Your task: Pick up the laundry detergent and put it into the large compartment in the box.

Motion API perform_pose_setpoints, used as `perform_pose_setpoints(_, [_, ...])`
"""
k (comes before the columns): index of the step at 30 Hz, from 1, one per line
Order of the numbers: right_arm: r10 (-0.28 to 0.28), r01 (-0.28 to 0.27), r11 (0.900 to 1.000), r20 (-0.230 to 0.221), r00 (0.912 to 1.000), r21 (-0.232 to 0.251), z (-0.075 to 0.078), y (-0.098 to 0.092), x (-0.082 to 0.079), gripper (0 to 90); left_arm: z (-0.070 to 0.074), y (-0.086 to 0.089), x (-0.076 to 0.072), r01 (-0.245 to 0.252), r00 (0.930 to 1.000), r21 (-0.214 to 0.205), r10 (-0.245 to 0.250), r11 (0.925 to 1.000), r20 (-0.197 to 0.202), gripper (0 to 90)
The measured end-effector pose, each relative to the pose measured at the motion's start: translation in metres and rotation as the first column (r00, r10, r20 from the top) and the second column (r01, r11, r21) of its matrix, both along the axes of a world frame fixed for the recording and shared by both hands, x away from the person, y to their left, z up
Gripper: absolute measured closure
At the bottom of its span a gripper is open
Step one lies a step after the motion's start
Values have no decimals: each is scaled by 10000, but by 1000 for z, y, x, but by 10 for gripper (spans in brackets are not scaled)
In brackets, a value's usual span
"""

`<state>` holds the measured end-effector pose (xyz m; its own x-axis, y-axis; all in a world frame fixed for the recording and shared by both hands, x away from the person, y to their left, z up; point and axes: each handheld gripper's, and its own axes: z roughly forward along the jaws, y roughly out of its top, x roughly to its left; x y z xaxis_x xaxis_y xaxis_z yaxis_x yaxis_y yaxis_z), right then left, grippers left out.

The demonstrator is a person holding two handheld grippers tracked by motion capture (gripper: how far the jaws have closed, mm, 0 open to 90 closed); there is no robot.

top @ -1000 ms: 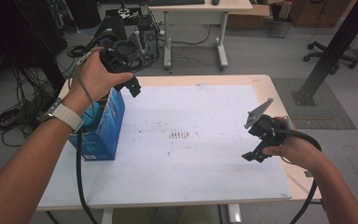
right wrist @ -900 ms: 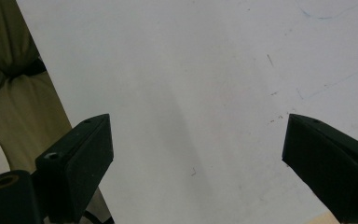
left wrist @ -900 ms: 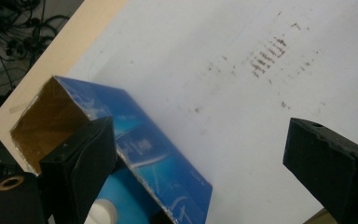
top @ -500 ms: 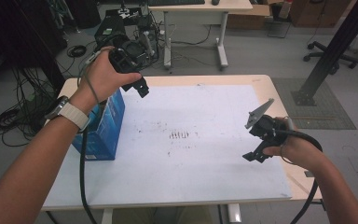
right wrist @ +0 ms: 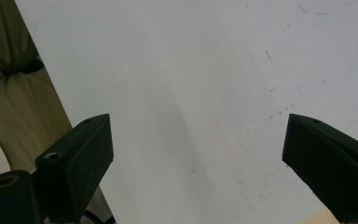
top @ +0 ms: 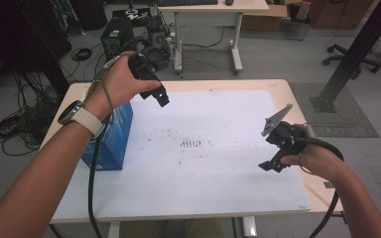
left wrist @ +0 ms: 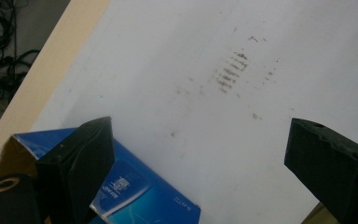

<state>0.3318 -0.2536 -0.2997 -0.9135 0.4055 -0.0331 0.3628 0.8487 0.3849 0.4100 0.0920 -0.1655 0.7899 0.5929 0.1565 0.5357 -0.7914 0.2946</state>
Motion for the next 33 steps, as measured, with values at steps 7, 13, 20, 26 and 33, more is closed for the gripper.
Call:
perform_pose_setpoints(7, [-83,83,10000,-34,10000,-22,0,-2,-1,88,-3,-7,-1,405,9992,-205,-404,9990,51,87])
perform_pose_setpoints(13, [-119,119,9999,-54,9999,-29,0,-2,-3,88,-5,-14,-1,765,9971,-328,-763,9965,75,87])
perform_pose_setpoints(20, [-192,191,9998,-59,9998,-37,0,-4,-3,88,-11,-24,-1,1069,9943,-332,-1067,9937,71,87])
perform_pose_setpoints(26, [-180,180,9998,-56,9998,-12,0,-3,-3,88,-15,-30,-1,1186,9929,-391,-1183,9922,93,87])
perform_pose_setpoints(33, [-163,163,9999,-92,9998,-30,-1,-2,-1,88,-20,-35,-1,1346,9909,-353,-1343,9903,94,87])
